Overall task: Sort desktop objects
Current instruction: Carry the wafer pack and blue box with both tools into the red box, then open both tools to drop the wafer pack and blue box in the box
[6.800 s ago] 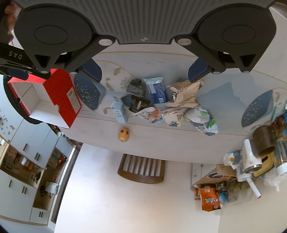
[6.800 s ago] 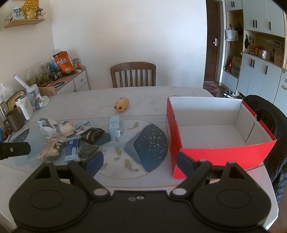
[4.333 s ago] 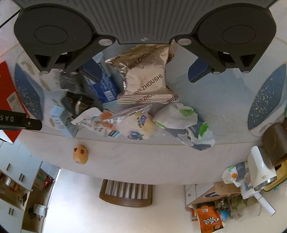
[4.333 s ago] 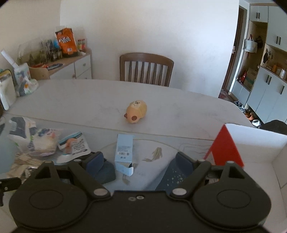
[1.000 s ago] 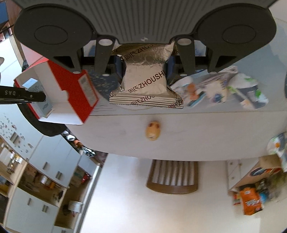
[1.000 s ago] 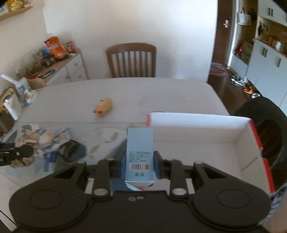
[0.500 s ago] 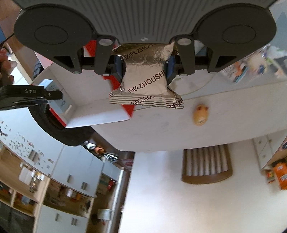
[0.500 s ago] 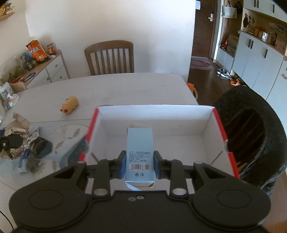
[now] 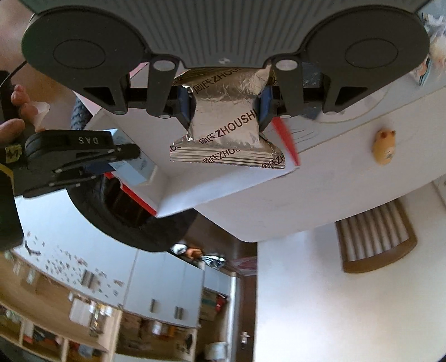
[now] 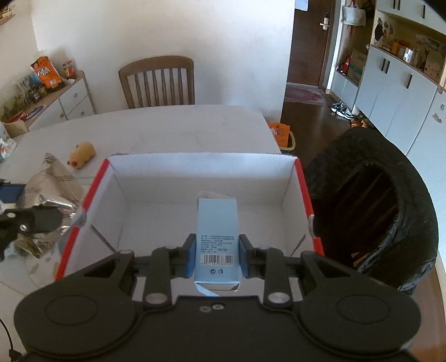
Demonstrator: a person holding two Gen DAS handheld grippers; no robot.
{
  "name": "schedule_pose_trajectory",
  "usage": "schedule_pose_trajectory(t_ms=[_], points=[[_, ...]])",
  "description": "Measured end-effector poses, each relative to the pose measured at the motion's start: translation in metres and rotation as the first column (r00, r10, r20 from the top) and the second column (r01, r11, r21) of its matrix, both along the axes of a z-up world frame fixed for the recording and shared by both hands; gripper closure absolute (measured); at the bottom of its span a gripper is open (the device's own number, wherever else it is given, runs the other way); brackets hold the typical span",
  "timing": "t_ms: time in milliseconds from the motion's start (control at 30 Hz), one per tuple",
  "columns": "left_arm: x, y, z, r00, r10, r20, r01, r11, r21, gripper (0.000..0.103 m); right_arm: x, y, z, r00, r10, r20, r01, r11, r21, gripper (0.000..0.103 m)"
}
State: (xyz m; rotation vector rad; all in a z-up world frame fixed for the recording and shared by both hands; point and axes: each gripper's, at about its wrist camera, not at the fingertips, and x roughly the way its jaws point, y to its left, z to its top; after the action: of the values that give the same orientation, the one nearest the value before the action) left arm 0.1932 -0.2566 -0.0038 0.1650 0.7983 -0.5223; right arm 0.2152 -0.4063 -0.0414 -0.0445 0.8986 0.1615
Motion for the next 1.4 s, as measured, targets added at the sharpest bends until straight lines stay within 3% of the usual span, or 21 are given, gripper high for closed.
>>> schedule_pose_trajectory(t_ms=[267,833,1100,1400], points=[[0.026,-0.039,-0.031,0.996,-0.078,-0.042,0.081,0.993,0.086,0.057,0.009,-0.015,-0.014,1.0,0.013,-0.02,-0.013,1.0,-0.002,0.075],[0.086,-0.085,-0.096,0.978,-0.09,-0.188,0.141,0.95,0.278,0.057,0.046,-0.007,-0.06,0.989,0.082,-0.12,-0.088,0.995,-0.053,0.075],[0.099,-0.082,-0.119,0.961,-0.065,-0.269,0.152,0.936,0.316,0.057,0.066,-0.004,-0.079,0.969,0.117,-0.217,-0.135,0.988,-0.069,0.075],[0.104,-0.074,-0.121,0.945,-0.044,-0.323,0.142,0.947,0.288,0.057,0.078,0.005,-0.088,0.94,0.143,-0.311,-0.174,0.982,-0.074,0.075]])
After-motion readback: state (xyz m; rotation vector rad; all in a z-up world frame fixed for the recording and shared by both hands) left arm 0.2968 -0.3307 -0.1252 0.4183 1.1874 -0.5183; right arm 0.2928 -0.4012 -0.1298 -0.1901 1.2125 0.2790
